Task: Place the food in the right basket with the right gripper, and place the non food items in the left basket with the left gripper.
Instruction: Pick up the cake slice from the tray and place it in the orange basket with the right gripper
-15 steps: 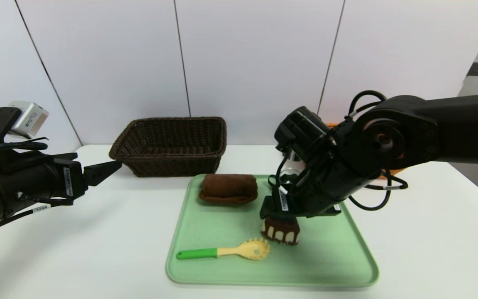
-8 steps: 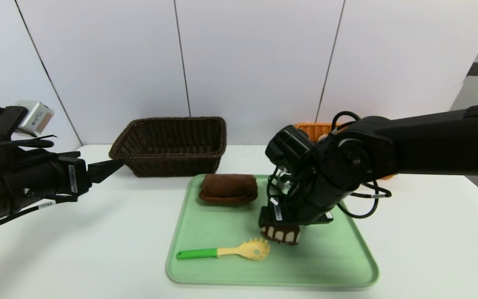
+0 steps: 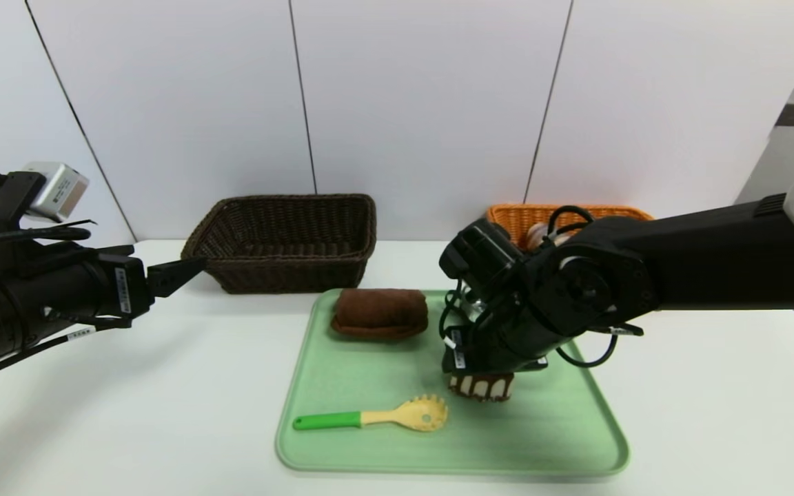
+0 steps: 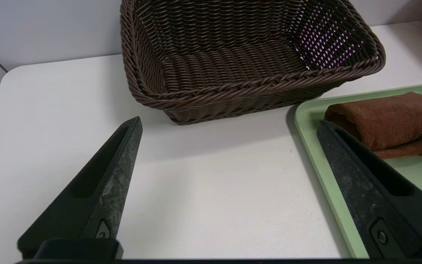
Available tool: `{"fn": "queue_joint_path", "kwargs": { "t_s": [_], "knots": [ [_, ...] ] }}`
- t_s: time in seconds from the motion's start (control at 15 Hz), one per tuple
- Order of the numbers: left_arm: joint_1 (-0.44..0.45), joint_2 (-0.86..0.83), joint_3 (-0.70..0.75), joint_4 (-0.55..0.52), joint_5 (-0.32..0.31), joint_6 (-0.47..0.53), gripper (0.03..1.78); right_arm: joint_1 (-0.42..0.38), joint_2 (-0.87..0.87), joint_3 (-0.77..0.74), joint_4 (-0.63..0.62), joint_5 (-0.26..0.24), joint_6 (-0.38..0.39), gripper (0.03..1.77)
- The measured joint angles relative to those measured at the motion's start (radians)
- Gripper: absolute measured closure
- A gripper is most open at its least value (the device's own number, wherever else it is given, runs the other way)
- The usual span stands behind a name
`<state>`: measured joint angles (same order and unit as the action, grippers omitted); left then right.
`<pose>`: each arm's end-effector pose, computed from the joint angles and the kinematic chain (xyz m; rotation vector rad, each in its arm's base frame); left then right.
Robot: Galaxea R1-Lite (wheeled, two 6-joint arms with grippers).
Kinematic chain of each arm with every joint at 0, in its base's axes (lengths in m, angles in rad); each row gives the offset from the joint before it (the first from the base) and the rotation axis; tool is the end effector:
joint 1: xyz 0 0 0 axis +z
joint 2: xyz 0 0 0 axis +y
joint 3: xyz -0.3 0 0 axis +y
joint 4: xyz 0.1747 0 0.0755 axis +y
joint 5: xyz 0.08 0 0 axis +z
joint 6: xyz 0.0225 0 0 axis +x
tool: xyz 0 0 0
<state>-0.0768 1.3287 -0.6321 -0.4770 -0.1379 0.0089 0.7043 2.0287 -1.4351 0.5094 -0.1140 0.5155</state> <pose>0.2095 -0.0192 0.2148 0.0021 0.2190 -0.2148 0.2804 0.2349 0.1426 0.0130 1.1157 0.2473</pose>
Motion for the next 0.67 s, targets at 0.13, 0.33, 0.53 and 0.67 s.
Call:
{"fn": "queue_joint_path", "kwargs": {
  "t_s": [0.13,0.33,0.53,0.67],
  "knots": [
    [0.0,0.0,-0.001,0.0,0.001,0.0,0.12,0.002,-0.007,0.01,0.001,0.001,-0.002,0.9],
    [-0.001,0.002,-0.003,0.0,0.0,0.0,0.12,0.013,-0.047,0.038,0.008,0.006,-0.002,0.97],
    [0.0,0.013,-0.021,-0.001,0.0,0.0,0.12,0.044,-0.154,0.1,0.004,0.001,-0.007,0.97],
    [0.0,0.023,-0.034,-0.002,0.001,-0.002,0.12,0.061,-0.262,0.118,0.002,-0.002,-0.006,0.97]
  ]
}}
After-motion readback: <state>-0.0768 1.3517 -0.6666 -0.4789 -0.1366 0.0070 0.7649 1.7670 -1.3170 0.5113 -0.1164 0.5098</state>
